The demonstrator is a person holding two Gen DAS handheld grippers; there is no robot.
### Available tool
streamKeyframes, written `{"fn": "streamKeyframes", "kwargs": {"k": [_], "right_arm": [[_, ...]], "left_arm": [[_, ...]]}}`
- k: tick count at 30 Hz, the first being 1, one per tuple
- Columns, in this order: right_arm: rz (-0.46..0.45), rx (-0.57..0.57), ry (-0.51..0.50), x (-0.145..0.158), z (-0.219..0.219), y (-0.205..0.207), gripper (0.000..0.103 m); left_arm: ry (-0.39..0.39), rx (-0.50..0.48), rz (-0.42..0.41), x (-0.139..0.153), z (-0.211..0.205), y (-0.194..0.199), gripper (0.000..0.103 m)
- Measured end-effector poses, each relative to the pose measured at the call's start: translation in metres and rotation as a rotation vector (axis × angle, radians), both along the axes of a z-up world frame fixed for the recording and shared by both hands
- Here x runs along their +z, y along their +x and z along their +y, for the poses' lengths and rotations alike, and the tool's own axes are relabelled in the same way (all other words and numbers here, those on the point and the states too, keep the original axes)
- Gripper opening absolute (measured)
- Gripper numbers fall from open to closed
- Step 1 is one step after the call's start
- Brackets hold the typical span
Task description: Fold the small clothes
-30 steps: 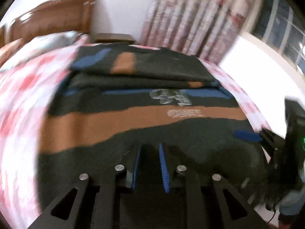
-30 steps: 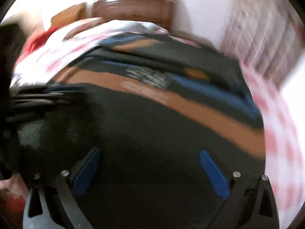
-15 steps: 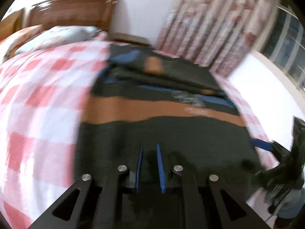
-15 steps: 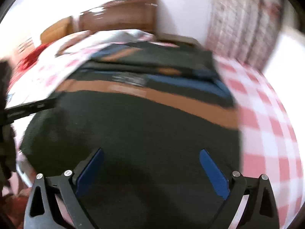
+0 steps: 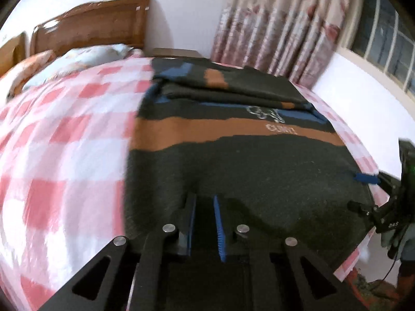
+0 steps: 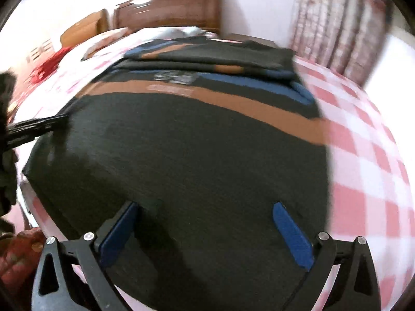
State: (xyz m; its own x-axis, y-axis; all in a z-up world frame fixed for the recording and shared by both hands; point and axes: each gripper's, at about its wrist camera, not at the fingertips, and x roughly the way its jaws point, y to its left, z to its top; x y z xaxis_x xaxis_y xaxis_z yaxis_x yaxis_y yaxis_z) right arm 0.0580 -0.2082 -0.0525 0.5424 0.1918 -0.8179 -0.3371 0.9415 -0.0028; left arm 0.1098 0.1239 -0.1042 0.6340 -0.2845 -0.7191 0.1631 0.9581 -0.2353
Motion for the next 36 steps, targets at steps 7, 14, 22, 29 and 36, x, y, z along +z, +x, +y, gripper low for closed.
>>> {"fn": "streamKeyframes", "kwargs": {"k": [7,14,22,29,36], "right_arm": [[-0.024,0.029,0.059,0.020,0.035,-0.002,0.103],[-0.017,0.197,-0.007,-0.002,0.076,-0.016,0.103],[0.007,0.008,0.013,0.003,-0.007,-0.014,0.103],[-0.034,0.083,0.044,0.019,0.035,-0.025,0.103],[-0.026,0.216,-0.033,-0.004,0.071,-0.033,0.103]], "left_arm": [[-0.026,-0.082,0.008,0.033,-0.046,-0.009,0.017],[0.036,-0.210,0.008,0.005,-0.080,-0.012,0.020],[-0.175,-0.127,0.057,-0.003,-0.003,-0.022,0.008],[-0.063,-0.119,0.006,0.032,-0.024,-0.039,0.019],[0.077,-0.106,-0.025,0.012,-0.030,-0.041,0.020]]}}
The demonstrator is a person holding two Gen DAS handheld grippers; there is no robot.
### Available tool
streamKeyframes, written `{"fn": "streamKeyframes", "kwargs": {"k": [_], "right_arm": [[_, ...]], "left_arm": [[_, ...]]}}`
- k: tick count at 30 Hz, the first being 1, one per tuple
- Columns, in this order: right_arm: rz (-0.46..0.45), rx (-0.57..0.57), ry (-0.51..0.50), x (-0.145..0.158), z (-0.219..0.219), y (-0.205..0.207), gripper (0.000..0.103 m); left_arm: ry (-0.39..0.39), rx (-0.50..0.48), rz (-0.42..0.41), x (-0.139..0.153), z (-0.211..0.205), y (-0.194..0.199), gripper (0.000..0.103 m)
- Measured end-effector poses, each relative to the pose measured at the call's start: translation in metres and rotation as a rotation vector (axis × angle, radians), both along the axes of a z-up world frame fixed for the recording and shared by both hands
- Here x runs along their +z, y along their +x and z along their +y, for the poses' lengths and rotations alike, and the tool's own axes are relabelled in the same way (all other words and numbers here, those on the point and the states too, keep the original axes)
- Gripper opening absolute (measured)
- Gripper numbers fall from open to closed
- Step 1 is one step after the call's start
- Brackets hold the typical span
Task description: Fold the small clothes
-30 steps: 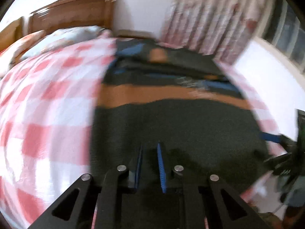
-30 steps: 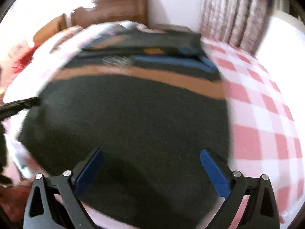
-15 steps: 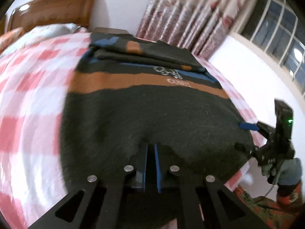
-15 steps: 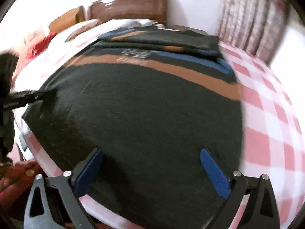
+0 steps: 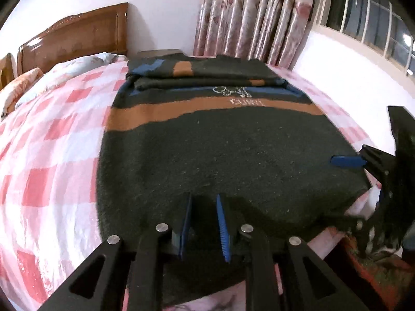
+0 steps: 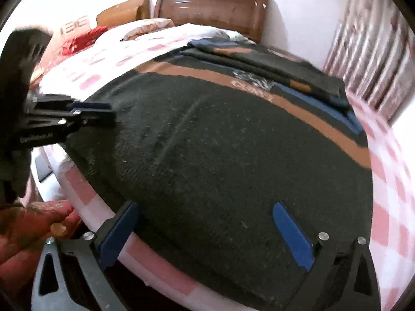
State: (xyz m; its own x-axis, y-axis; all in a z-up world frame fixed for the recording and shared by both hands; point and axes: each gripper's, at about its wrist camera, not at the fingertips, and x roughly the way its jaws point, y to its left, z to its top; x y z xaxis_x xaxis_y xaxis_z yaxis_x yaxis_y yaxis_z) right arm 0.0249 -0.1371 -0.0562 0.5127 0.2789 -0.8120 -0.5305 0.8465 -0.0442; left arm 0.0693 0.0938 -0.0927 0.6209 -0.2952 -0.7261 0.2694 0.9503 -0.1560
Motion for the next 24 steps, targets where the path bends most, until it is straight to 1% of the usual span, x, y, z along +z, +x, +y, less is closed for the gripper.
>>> {"fn": "streamKeyframes", "kwargs": {"k": [1,3,7,9,11,12,13,15,17,18,19,20,21,22,23,24], "right_arm": [[-0.001,-0.022,-0.016,0.001,-0.009,0.001,0.103],[0.009,-0.082,-0.014,0.000,-0.032,0.008,0.103],[0.004,-0.175,-0.017,0.000,-0.073,0.003,0.103],[0.006,-0.193,-0.014,-0.004,-0.081,0.007,0.103],[0.022,-0.218,-0.030,-0.001,-0.079,0.014,0.103],[0.013,-0.228,-0.054,0.003,-0.071,0.013,0.103],[-0.013,-0.216,-0.060,0.010,-0.064,0.009,0.103],[-0.048,-0.155,-0.011,0.021,-0.046,0.003,0.103],[-0.048,-0.100,0.010,0.021,-0.023,0.003,0.103],[-0.036,-0.075,-0.002,0.016,-0.013,0.005,0.103],[-0.020,-0.059,-0.022,0.008,-0.007,0.007,0.103],[-0.010,-0.053,-0.018,0.001,-0.007,0.008,0.103],[-0.006,-0.060,0.017,0.001,-0.014,0.007,0.103],[-0.005,-0.061,0.028,0.001,-0.021,0.006,0.103],[-0.006,-0.071,0.002,0.000,-0.029,0.004,0.103],[-0.002,-0.079,0.002,0.000,-0.039,0.003,0.103]], "left_arm": [[0.003,0.016,0.001,-0.001,0.007,-0.001,0.020],[-0.012,0.043,-0.001,-0.001,0.023,-0.005,0.019],[-0.029,0.060,-0.019,-0.004,0.042,-0.018,0.019],[-0.032,0.062,-0.020,-0.005,0.045,-0.020,0.019],[-0.070,0.096,0.038,0.000,0.047,-0.014,0.019],[-0.065,0.104,0.051,0.005,0.044,-0.011,0.019],[-0.041,0.088,0.019,0.014,0.035,-0.011,0.019],[-0.030,0.043,-0.032,0.025,0.018,-0.011,0.019],[-0.050,-0.016,-0.019,0.026,-0.002,-0.004,0.019],[-0.049,-0.037,-0.005,0.022,-0.011,0.000,0.019],[-0.028,-0.042,0.022,0.011,-0.018,0.006,0.019],[-0.015,-0.038,0.048,0.002,-0.020,0.008,0.019],[-0.034,-0.041,0.004,0.000,-0.016,0.002,0.019],[-0.048,-0.046,0.014,-0.002,-0.011,0.000,0.019],[-0.064,-0.044,0.015,-0.002,-0.005,-0.003,0.019],[-0.074,-0.031,0.021,-0.002,0.002,-0.005,0.019]]}}
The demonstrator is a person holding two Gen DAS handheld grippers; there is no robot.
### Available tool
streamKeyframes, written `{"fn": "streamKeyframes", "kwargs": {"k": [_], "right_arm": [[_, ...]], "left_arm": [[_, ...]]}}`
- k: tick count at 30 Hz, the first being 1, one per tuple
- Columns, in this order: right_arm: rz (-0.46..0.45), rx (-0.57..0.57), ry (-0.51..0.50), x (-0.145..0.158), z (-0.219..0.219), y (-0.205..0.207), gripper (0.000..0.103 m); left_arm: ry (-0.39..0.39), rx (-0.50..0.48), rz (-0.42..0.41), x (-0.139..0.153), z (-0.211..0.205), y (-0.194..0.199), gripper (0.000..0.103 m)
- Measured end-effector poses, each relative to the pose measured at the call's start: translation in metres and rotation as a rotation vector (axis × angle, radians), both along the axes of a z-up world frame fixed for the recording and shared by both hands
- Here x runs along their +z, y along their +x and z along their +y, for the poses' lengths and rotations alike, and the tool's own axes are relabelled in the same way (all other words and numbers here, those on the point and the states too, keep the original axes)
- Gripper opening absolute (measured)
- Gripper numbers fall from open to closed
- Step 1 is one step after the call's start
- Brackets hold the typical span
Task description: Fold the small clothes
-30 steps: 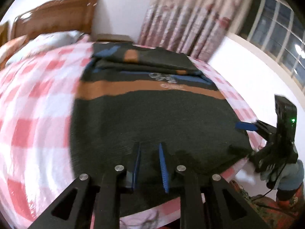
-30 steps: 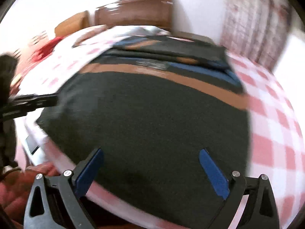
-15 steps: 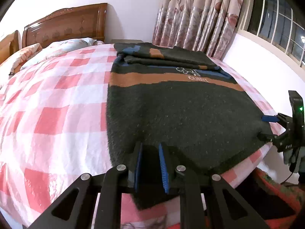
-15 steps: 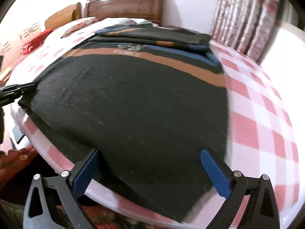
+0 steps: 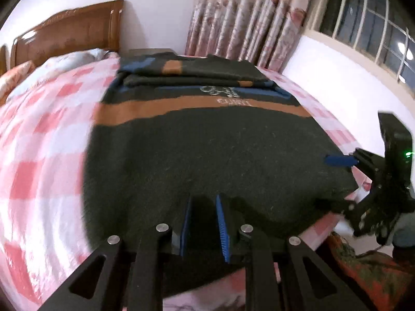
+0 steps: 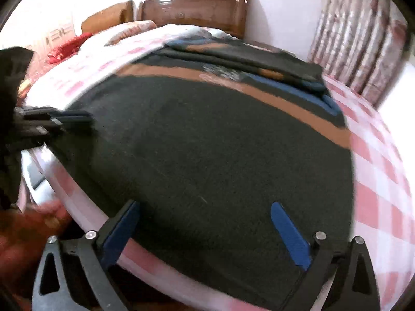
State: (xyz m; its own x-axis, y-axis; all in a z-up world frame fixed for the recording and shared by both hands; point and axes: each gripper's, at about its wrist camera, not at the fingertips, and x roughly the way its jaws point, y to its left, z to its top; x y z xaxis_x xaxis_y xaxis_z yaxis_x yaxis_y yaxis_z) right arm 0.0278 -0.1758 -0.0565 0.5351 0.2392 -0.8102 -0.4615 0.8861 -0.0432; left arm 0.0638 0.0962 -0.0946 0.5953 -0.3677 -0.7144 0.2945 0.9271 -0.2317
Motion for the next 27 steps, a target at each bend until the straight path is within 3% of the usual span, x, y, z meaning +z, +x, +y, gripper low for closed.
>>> {"fn": "streamKeyframes", "kwargs": {"k": [5,9,13,15,18,21,27], "right_arm": [[0.014,-0.086,-0.006,-0.001,-0.041,-0.009,0.103],[-0.029,-0.151,-0.008,0.015,-0.070,-0.021,0.103],[-0.017,-0.297,0.053,0.024,-0.120,-0.021,0.103],[0.023,-0.326,0.102,0.019,-0.132,-0.018,0.103],[0.075,-0.301,0.153,0.006,-0.127,-0.017,0.103],[0.039,-0.277,0.089,0.002,-0.111,-0.019,0.103],[0.003,-0.268,0.100,0.002,-0.094,-0.017,0.103]], "left_arm": [[-0.083,0.052,0.021,-0.004,0.041,-0.021,0.017],[-0.036,0.128,-0.020,0.004,0.061,-0.036,0.018],[-0.178,0.217,-0.040,0.007,0.106,-0.044,0.022],[-0.238,0.260,0.002,0.001,0.119,-0.038,0.023],[-0.363,0.231,0.062,-0.010,0.121,-0.031,0.026],[-0.366,0.184,0.076,-0.013,0.102,-0.028,0.031],[-0.324,0.154,0.061,-0.012,0.078,-0.014,0.040]]}}
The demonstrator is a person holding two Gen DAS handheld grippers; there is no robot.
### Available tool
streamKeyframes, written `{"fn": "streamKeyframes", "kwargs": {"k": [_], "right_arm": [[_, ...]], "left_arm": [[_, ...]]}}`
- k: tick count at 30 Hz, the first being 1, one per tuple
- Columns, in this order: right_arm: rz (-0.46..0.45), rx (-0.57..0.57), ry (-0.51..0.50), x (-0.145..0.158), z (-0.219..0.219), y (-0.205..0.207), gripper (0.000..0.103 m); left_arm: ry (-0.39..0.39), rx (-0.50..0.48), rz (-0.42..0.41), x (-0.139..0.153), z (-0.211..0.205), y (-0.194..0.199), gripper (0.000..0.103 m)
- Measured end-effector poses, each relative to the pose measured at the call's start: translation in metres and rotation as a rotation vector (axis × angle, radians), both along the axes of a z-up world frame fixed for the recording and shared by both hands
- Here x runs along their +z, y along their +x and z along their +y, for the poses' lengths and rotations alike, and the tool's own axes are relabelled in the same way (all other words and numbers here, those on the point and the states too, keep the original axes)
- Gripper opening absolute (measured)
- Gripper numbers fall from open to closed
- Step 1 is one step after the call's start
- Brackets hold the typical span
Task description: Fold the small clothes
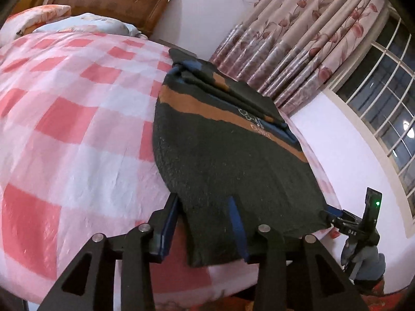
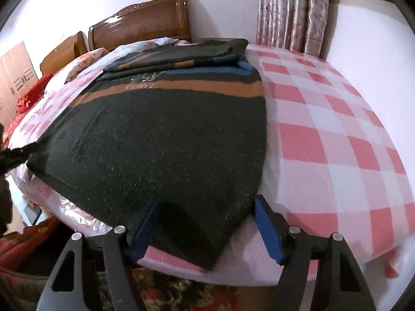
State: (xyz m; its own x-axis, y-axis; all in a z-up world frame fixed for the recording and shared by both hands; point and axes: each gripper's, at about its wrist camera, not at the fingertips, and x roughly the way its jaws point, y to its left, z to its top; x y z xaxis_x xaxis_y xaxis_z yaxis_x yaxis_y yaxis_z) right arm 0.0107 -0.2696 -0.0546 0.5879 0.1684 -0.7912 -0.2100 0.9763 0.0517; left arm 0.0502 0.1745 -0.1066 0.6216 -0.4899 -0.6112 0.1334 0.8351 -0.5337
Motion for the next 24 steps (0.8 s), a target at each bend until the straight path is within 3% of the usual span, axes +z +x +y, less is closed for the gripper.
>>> {"fn": "streamKeyframes", "kwargs": {"k": [3,16,17,18,19,21,24], "right_arm": [[-0.008,-0.001,0.006,0.000,0.002,0.000,0.103],[-0.069,0.013,-0.019,-0.002,0.010,-0.004,0.103],[-0.076,0.027,0.011,0.000,0.009,-0.004,0.103],[-0.070,0.045,0.053,0.001,0.008,-0.004,0.103],[-0.075,0.038,0.054,0.001,0.008,-0.004,0.103],[-0.084,0.042,0.072,0.002,0.006,-0.007,0.103],[-0.074,0.045,0.187,0.011,-0.013,-0.017,0.103]], "left_arm": [[-0.009,0.000,0.009,-0.001,0.002,0.004,0.041],[0.076,-0.010,0.030,0.003,-0.006,0.000,0.044],[0.073,-0.018,0.037,0.003,-0.007,0.003,0.037],[0.051,-0.040,0.059,0.000,-0.007,0.007,0.013],[-0.009,-0.053,0.076,-0.005,-0.005,0.008,0.012],[-0.025,-0.060,0.070,-0.006,-0.003,0.003,0.012],[-0.060,-0.082,0.022,0.006,0.005,-0.022,0.012]]}}
